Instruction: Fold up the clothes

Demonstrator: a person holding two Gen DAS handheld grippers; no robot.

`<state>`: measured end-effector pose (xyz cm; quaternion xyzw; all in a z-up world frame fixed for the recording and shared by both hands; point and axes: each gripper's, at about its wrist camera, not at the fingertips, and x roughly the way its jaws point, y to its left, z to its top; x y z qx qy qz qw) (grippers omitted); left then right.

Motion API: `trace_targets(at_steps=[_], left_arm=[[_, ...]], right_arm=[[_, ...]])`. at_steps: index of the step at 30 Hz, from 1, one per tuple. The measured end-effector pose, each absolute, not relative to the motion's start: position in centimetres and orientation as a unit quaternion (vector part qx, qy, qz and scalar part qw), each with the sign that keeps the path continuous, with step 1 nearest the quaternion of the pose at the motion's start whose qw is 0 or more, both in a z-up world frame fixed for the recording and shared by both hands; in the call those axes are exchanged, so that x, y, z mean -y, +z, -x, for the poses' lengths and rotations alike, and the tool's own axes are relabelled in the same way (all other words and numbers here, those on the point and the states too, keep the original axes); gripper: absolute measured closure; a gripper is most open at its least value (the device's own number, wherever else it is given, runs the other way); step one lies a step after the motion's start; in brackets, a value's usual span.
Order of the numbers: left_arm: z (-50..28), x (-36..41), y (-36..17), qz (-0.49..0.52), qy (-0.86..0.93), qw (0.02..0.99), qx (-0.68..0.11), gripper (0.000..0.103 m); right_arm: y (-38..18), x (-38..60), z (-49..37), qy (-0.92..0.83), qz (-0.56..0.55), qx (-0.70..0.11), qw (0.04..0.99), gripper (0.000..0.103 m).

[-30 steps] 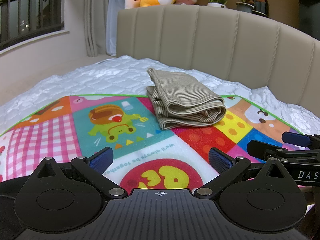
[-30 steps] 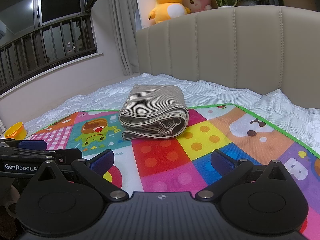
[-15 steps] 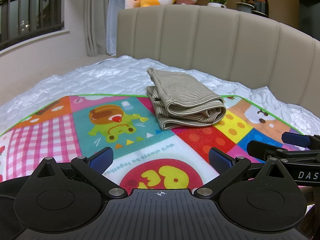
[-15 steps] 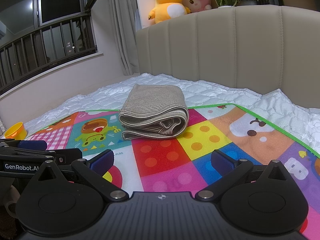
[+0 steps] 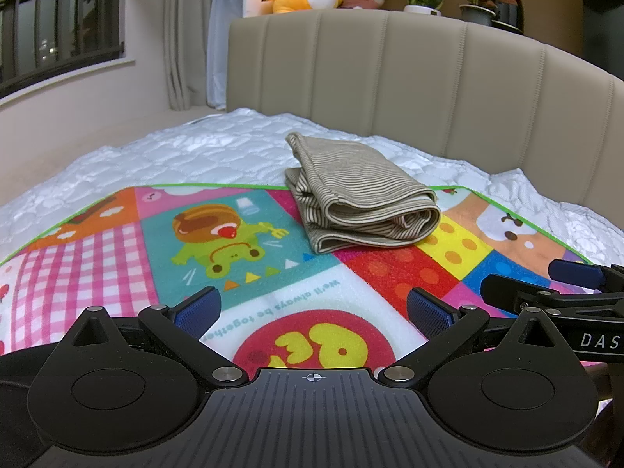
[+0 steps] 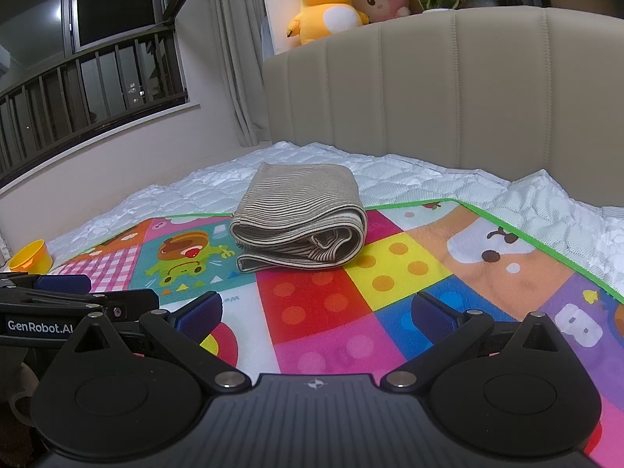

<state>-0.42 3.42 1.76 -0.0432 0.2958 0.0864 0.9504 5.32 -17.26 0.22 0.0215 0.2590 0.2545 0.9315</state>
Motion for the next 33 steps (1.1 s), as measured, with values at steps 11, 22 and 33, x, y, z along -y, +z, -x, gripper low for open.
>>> trace_targets(at_steps=[11, 22, 33], left_arm=[[0.46, -3.4, 1.74, 0.043, 0.086, 0.951, -0.295, 0.0], [0.48, -3.3, 1.75, 0.044, 0.087, 0.951, -0.295, 0.0], [0.44, -3.37, 1.78, 0.043, 0.088, 0.951, -0.292, 0.0]], right_arm=[[0.16, 17.33, -5.35, 0.254, -0.021, -0.262, 0.931, 0.0], [0.19, 17.25, -5.29, 0.254, -0.022, -0.261, 0.931, 0.0], [0.11, 17.27, -5.35, 0.254, -0.024, -0.261, 0.931, 0.0]])
